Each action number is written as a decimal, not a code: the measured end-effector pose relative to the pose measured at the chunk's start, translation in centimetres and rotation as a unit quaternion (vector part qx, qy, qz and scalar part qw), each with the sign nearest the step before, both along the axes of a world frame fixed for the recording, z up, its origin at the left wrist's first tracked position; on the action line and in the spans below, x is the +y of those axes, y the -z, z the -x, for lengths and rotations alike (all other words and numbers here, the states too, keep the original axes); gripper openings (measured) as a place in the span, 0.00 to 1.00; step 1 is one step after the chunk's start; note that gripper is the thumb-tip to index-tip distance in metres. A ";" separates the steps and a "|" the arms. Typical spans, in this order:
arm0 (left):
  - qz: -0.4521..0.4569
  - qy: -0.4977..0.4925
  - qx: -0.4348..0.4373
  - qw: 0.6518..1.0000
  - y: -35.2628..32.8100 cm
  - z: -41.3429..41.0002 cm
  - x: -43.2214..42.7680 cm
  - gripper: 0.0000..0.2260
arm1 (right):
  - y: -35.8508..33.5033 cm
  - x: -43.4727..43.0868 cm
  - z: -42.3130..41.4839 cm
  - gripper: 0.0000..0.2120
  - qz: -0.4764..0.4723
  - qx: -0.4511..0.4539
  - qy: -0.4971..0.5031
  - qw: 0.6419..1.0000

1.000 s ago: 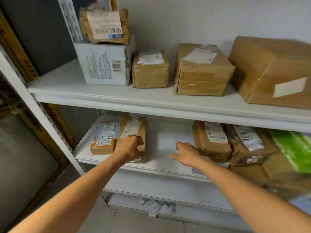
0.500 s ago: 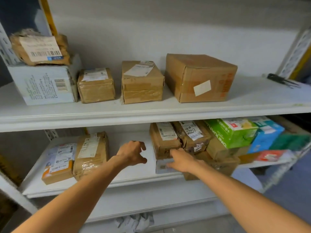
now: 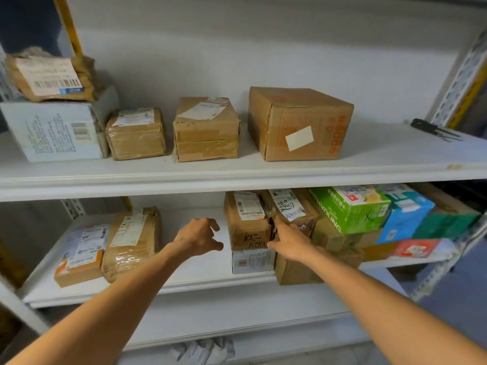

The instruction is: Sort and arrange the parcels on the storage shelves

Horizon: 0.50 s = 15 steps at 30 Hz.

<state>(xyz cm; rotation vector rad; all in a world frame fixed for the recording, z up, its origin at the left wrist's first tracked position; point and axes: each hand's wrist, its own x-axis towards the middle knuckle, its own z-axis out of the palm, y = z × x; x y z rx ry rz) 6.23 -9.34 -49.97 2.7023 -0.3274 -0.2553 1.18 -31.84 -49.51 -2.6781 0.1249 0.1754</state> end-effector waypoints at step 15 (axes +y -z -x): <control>0.090 -0.050 0.053 0.993 2.1 -2.8 -4.6 0.37 | 1.9 -0.2 -3.6 0.16 -0.024 0.018 -0.005 1.000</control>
